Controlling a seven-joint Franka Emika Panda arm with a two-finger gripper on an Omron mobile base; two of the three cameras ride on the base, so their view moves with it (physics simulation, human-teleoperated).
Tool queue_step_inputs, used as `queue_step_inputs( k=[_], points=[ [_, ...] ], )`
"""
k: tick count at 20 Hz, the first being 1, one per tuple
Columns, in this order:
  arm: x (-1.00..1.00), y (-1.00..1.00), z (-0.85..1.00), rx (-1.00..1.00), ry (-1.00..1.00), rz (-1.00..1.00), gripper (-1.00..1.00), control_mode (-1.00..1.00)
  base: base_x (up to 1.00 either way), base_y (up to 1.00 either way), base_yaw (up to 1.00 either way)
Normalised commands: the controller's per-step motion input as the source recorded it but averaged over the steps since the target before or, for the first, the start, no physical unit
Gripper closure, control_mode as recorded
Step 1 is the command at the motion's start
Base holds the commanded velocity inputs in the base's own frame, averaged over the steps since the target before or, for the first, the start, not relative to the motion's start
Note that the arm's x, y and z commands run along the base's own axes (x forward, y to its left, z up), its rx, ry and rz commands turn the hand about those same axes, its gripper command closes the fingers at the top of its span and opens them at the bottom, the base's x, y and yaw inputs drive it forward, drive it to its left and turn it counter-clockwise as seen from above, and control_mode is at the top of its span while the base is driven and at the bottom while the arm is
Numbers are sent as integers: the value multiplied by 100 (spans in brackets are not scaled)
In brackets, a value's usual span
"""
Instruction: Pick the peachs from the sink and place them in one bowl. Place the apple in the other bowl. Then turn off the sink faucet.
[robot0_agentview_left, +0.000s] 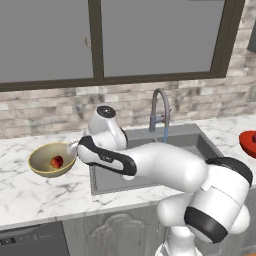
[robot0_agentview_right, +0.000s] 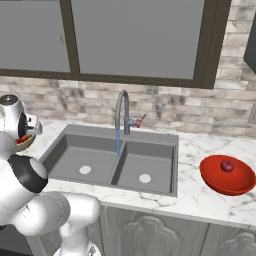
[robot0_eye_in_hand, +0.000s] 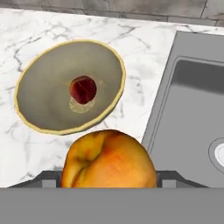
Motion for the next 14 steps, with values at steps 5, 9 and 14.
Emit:
queue_step_inputs(
  k=[5,9,14],
  points=[
    [24,37,0,0,0,-14,100,-100,0,0,0],
    [39,77,0,0,5,-16,100,-100,0,0,0],
    [70,100,0,-1,12,-15,100,-100,0,0,0]
  ],
)
